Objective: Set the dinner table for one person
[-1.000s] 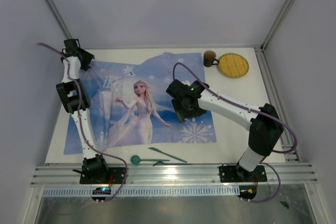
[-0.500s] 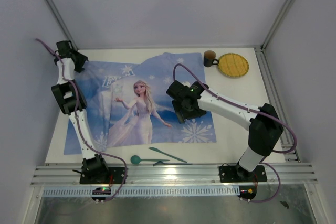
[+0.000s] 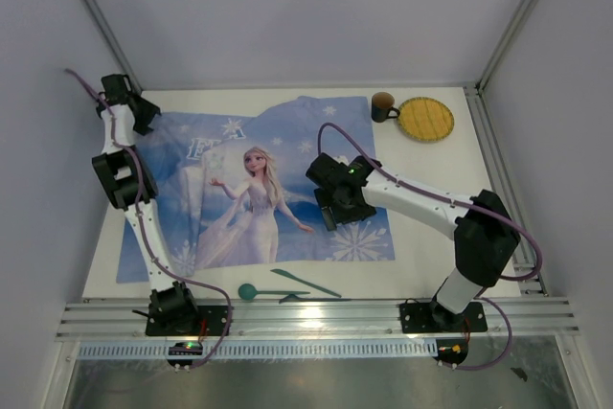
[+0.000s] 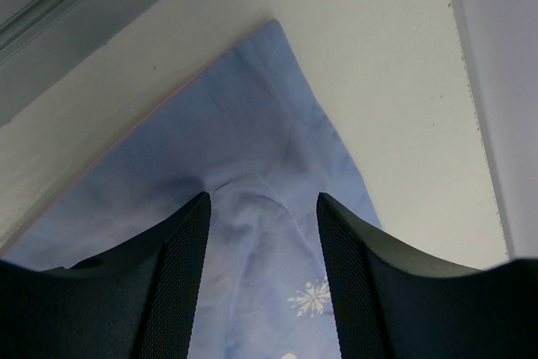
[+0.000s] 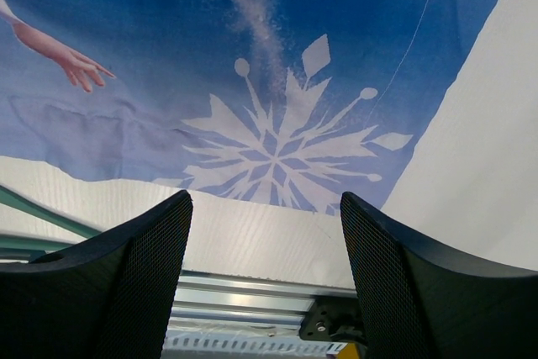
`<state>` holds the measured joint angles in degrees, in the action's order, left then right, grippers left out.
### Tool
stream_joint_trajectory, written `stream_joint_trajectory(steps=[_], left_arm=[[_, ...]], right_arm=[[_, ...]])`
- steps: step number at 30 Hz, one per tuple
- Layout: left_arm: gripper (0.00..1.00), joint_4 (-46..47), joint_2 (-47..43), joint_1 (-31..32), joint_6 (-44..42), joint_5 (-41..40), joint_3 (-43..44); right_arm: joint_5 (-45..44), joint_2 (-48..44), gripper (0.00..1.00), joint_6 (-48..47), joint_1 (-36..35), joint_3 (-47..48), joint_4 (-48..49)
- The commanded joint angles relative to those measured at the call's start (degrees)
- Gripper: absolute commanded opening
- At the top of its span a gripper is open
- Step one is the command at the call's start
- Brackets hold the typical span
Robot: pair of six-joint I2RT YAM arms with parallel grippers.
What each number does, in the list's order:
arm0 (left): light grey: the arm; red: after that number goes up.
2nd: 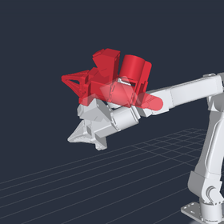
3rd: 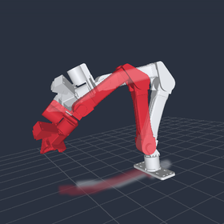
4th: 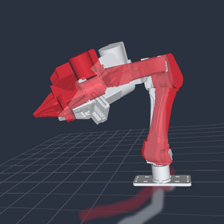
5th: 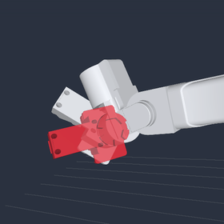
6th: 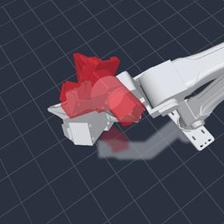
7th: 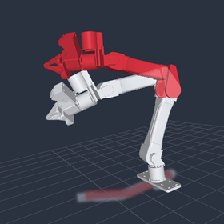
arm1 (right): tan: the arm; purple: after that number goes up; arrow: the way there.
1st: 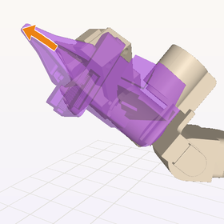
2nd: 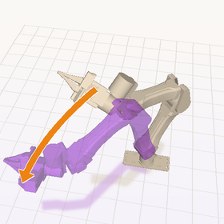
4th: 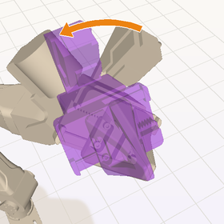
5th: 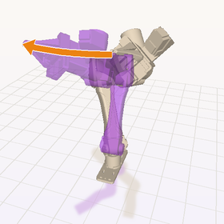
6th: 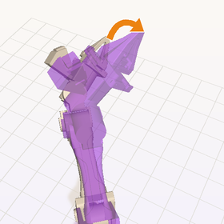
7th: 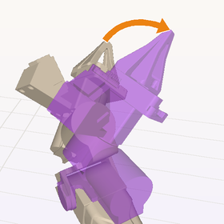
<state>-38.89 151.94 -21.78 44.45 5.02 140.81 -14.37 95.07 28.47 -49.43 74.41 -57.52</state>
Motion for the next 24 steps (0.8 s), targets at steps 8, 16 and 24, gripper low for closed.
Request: stream_joint_trajectory(steps=[8,16,24], left_arm=[[0.56,0.4,-12.3,-0.7,-1.5,-2.4,-5.6],[0.56,-1.1,-14.6,-0.3,-2.3,-2.2,-8.7],[0.56,-1.3,-17.2,-0.2,-2.2,0.0,-10.3]], right_arm=[[6.1,-1.9,0.76,-0.1,0.0,-3.9,17.7],[10.7,2.1,0.76,0.3,0.0,-7.6,26.4],[15.7,4.6,0.76,0.8,0.0,-12.3,31.6]])
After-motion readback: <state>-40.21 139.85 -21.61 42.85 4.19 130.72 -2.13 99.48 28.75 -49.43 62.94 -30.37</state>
